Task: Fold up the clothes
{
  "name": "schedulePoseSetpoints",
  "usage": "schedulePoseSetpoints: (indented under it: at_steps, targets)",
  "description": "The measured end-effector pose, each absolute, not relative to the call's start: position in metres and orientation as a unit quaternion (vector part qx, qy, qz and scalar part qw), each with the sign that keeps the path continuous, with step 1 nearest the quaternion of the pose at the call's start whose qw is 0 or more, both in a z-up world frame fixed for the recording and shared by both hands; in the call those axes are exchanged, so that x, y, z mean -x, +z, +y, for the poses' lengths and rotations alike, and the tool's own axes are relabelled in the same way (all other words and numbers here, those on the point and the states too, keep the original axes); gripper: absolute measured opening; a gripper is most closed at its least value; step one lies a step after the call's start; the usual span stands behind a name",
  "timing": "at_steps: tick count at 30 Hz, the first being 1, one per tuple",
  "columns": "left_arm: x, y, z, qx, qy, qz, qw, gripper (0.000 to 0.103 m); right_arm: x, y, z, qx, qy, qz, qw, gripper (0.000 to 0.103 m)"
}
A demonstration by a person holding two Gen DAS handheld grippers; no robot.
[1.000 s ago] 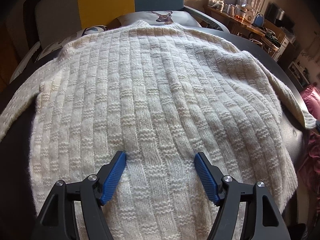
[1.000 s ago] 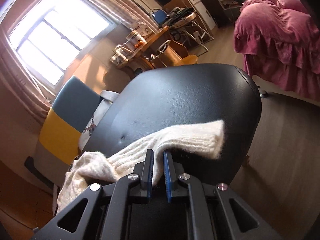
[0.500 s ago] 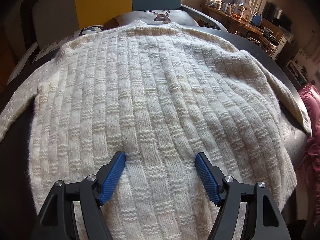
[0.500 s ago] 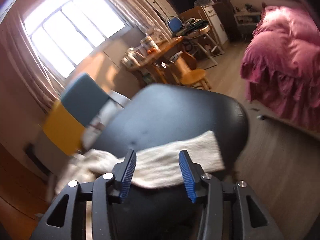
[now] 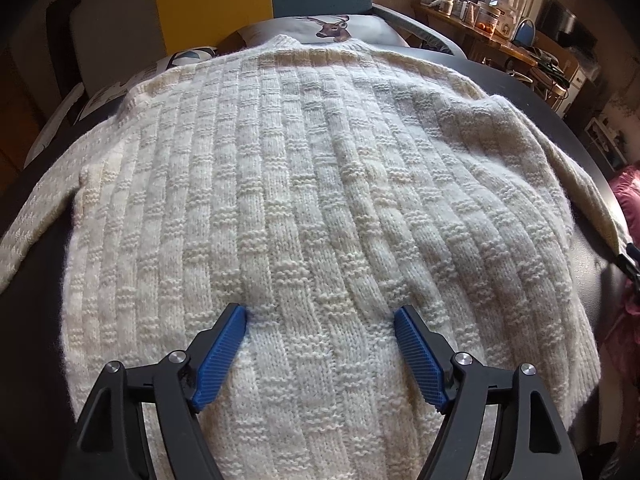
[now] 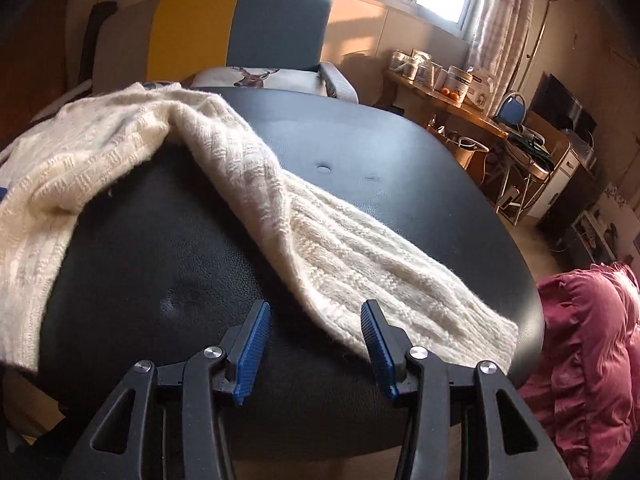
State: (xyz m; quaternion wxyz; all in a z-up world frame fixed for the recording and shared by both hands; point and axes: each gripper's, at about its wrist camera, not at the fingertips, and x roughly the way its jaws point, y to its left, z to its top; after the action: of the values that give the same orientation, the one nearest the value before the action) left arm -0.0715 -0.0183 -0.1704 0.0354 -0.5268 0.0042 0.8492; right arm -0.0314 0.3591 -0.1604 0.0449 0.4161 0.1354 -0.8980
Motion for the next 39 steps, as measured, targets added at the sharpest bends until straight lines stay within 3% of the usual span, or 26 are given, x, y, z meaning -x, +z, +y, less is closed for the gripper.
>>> schedulePoseSetpoints:
  at_steps: [5,7,9,17,22,24,26,31,34,39]
  targets:
    - [0.072,-0.171,-0.018,0.529,0.848,0.003,0.033,0.079,0.045,-0.171,0.365,-0.404,-0.898,0.162,0.066,0.05]
    - [0.072,-0.171,-0.018,0.527,0.849,0.002,0.033,0.08,0.052,-0.169,0.367,-0.422,-0.89,0.152,0.078,0.047]
    - [0.071,-0.171,-0.019,0.526,0.85,0.0,0.033,0.08,0.053,-0.162,0.365,-0.43,-0.884,0.168,0.072,0.005]
    - [0.067,-0.17,-0.021,0.52,0.853,-0.001,0.046,0.081,0.061,-0.107,0.358,-0.423,-0.859,0.286,0.035,0.005]
    - [0.066,-0.17,-0.023,0.518,0.854,-0.003,0.052,0.082,0.125,-0.081,0.374,-0.435,-0.819,0.375,-0.01,0.005]
    - [0.067,-0.171,-0.022,0.517,0.855,-0.002,0.053,0.082,0.163,-0.089,0.384,-0.44,-0.8,0.407,-0.039,0.015]
    - [0.066,-0.171,-0.022,0.515,0.855,-0.002,0.054,0.082,0.196,-0.101,0.396,-0.455,-0.787,0.41,-0.077,0.016]
    - [0.066,-0.17,-0.024,0.517,0.854,-0.002,0.06,0.084,0.187,-0.084,0.425,-0.473,-0.857,0.204,-0.024,0.024]
    - [0.066,-0.17,-0.02,0.517,0.853,0.009,0.062,0.088,0.136,-0.08,0.462,-0.466,-0.885,0.014,0.018,0.026]
    - [0.067,-0.17,-0.02,0.517,0.854,0.011,0.062,0.09,0.031,-0.111,0.525,-0.412,-0.867,-0.279,0.0,0.026]
